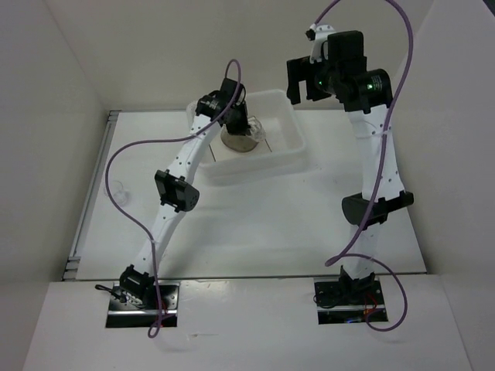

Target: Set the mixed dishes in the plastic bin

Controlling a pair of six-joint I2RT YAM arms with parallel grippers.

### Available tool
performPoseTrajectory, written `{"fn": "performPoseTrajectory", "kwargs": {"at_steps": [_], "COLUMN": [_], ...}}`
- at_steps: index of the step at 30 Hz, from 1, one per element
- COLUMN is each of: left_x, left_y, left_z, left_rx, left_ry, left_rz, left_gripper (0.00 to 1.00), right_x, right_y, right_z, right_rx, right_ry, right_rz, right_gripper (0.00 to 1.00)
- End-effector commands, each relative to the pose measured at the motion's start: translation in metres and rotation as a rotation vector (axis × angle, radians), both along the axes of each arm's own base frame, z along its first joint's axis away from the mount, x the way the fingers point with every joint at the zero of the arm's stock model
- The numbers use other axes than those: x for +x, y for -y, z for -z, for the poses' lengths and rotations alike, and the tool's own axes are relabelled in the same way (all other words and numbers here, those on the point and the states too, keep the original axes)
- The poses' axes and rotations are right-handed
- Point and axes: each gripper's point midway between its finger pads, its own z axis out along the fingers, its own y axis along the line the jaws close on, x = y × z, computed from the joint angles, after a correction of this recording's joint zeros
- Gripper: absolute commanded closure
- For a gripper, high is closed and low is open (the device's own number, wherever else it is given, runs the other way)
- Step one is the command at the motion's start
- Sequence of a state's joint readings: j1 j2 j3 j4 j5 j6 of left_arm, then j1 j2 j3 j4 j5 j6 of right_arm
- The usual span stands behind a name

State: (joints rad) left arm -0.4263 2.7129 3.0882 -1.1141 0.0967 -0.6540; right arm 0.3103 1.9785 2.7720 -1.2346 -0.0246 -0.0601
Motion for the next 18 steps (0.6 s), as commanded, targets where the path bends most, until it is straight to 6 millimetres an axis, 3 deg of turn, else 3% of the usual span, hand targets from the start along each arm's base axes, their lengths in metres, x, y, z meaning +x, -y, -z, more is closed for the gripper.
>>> {"fn": "performPoseTrajectory", "kwargs": {"at_steps": [1, 2, 4, 5, 7, 11, 12, 13, 14, 15, 16, 18], "left_x": [-0.013, -0.015, -0.016, -0.013, -0.015, -0.015, -0.016, -0.017, -0.016, -0.017, -0.020, -0.022], "left_y": [-0.037, -0.042, -0.047, -0.053, -0.054, -0.067, -0.068, -0.068, -0.073, -0.074, -0.072, -0.070], "left_z": [0.027, 0.030, 0.017, 0.017, -0.005, -0.025, -0.026, -0.036, -0.031, -0.034, -0.040, -0.043], "left_rx": [0.174, 0.194, 0.203, 0.203, 0.186, 0.182, 0.183, 0.176, 0.182, 0.182, 0.166, 0.157], "left_ry": [-0.072, -0.087, -0.067, -0.068, -0.032, -0.009, -0.011, 0.004, -0.009, -0.010, -0.004, -0.006], "left_rz": [-0.039, -0.065, -0.081, -0.093, -0.096, -0.124, -0.123, -0.125, -0.133, -0.133, -0.122, -0.114], "left_gripper": [1.00, 1.00, 1.00, 1.00, 1.00, 1.00, 1.00, 1.00, 1.00, 1.00, 1.00, 1.00], "right_x": [-0.014, -0.023, -0.028, -0.025, 0.000, 0.047, 0.060, 0.064, 0.068, 0.069, 0.069, 0.071], "right_y": [0.004, 0.009, 0.026, 0.034, 0.049, 0.050, 0.047, 0.047, 0.045, 0.045, 0.045, 0.040], "right_z": [0.024, 0.044, 0.063, 0.076, 0.078, 0.116, 0.135, 0.147, 0.154, 0.170, 0.198, 0.224], "right_rx": [0.027, 0.016, 0.084, 0.102, 0.117, 0.111, 0.109, 0.108, 0.112, 0.111, 0.107, 0.103], "right_ry": [-0.110, -0.181, -0.270, -0.308, -0.267, -0.283, -0.311, -0.336, -0.349, -0.385, -0.449, -0.487], "right_rz": [0.007, 0.004, -0.009, -0.017, -0.029, -0.024, -0.038, -0.037, -0.044, -0.041, -0.037, -0.043], "right_gripper": [0.00, 0.00, 0.00, 0.00, 0.00, 0.00, 0.00, 0.00, 0.00, 0.02, 0.03, 0.04]}}
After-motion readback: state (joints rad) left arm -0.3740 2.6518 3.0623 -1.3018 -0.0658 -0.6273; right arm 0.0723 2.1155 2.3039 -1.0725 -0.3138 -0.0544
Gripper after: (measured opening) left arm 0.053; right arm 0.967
